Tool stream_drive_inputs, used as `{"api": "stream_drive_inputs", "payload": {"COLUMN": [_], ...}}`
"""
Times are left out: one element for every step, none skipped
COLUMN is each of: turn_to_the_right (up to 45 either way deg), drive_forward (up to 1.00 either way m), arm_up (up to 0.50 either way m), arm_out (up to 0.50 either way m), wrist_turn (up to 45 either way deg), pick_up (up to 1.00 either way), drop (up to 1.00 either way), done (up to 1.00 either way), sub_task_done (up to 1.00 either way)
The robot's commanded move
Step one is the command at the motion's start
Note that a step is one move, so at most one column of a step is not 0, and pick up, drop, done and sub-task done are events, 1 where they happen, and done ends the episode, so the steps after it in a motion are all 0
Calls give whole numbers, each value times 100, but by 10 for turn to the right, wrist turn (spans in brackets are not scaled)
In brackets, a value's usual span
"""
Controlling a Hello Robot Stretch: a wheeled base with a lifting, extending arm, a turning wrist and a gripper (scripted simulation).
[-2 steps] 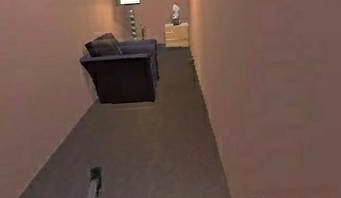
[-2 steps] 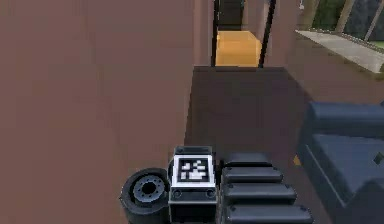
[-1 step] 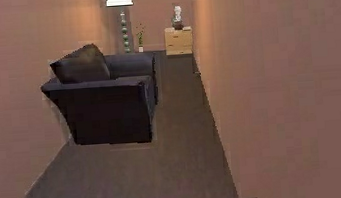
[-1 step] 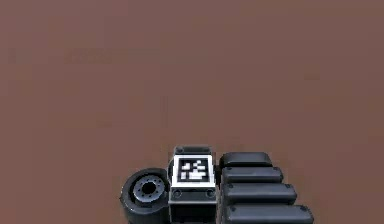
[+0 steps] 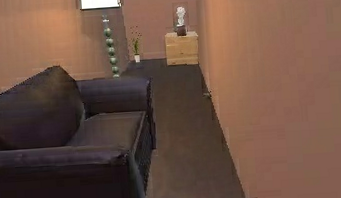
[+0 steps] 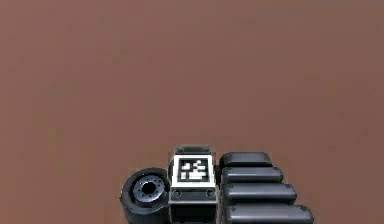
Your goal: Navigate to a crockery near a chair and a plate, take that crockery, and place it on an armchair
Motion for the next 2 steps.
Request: {"api": "stream_drive_inputs", "payload": {"turn_to_the_right": [0, 0], "drive_forward": [100, 30], "arm_up": [0, 0], "arm_out": [0, 0], "wrist_turn": [0, 0], "pick_up": [0, 0], "drop": [0, 0], "done": [0, 0], "sub_task_done": [0, 0]}}
